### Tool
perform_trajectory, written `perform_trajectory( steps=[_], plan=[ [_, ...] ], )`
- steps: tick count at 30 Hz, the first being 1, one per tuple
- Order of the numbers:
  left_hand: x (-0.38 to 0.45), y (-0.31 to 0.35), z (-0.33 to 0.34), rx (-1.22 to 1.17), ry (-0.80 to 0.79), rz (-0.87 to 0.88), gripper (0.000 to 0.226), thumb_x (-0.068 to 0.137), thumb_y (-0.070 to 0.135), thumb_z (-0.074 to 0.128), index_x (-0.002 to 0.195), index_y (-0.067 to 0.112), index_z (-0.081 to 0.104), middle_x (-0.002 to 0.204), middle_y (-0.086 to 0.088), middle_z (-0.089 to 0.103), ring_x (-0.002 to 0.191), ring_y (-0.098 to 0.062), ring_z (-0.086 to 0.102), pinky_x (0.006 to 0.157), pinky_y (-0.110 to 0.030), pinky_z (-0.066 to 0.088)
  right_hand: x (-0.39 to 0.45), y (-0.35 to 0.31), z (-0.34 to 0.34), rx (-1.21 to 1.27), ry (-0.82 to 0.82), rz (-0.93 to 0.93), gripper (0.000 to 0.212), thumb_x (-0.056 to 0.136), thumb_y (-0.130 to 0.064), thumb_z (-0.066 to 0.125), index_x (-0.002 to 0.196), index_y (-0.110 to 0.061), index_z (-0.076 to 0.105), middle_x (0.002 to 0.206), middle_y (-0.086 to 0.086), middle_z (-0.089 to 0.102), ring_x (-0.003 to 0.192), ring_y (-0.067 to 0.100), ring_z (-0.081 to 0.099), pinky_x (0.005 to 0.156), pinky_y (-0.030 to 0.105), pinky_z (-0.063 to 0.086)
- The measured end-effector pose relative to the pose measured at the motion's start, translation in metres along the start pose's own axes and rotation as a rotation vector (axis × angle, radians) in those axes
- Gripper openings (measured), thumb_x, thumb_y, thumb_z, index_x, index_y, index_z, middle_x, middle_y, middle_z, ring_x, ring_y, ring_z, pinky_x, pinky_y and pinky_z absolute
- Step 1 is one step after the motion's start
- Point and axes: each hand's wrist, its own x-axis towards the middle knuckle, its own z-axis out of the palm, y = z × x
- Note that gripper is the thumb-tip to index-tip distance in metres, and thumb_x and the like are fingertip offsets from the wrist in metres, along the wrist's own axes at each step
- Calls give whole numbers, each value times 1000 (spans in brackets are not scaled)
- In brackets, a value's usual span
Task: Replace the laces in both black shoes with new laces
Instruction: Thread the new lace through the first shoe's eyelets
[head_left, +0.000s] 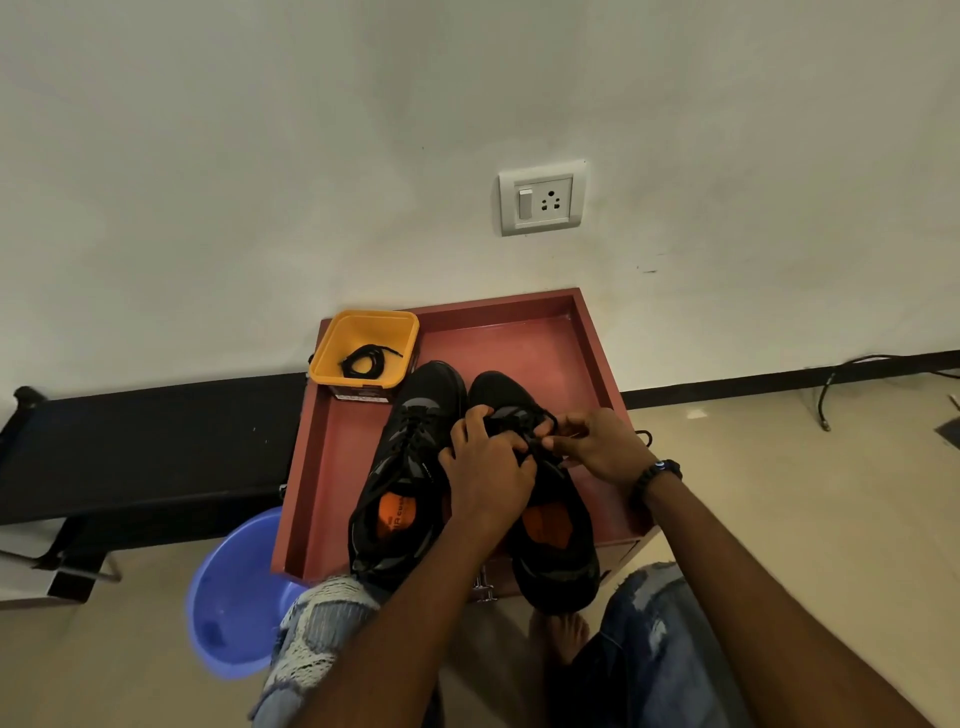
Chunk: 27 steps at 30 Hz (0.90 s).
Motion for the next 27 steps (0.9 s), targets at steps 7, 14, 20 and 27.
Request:
perform_trajectory(
  steps=[7, 14, 20, 27],
  plan=[
    [-4, 0, 5, -71, 45, -42, 27, 91, 38, 64, 116, 31, 69, 153, -1, 23, 143, -24, 19, 114, -49, 26, -4, 1, 9, 230, 132, 82, 13, 86, -16, 74, 96, -13, 67, 91, 5, 75, 88, 18, 73, 72, 30, 60],
    [-5, 0, 8, -94, 73, -56, 26, 91, 37, 65, 116, 31, 69, 153, 0, 24, 144, -23, 18, 115, -48, 25, -9, -3, 22, 188, 241, 65, 9, 88, -19, 72, 91, -19, 64, 92, 0, 74, 85, 11, 71, 65, 20, 54],
    [-5, 1, 12, -98, 84, -74, 25, 93, 36, 64, 116, 29, 70, 153, -1, 25, 143, -25, 21, 113, -47, 26, -15, -6, 35, 8, 389, 60, 13, 88, -26, 73, 91, -24, 61, 85, -12, 66, 79, -1, 61, 63, 12, 43],
    [-5, -1, 15, -87, 80, -49, 27, 94, 33, 62, 120, 28, 67, 152, 0, 26, 142, -24, 22, 113, -48, 27, -8, -6, 22, 86, 201, 131, 10, 87, -25, 73, 92, -17, 69, 92, 0, 73, 90, 15, 69, 81, 32, 59]
  ],
)
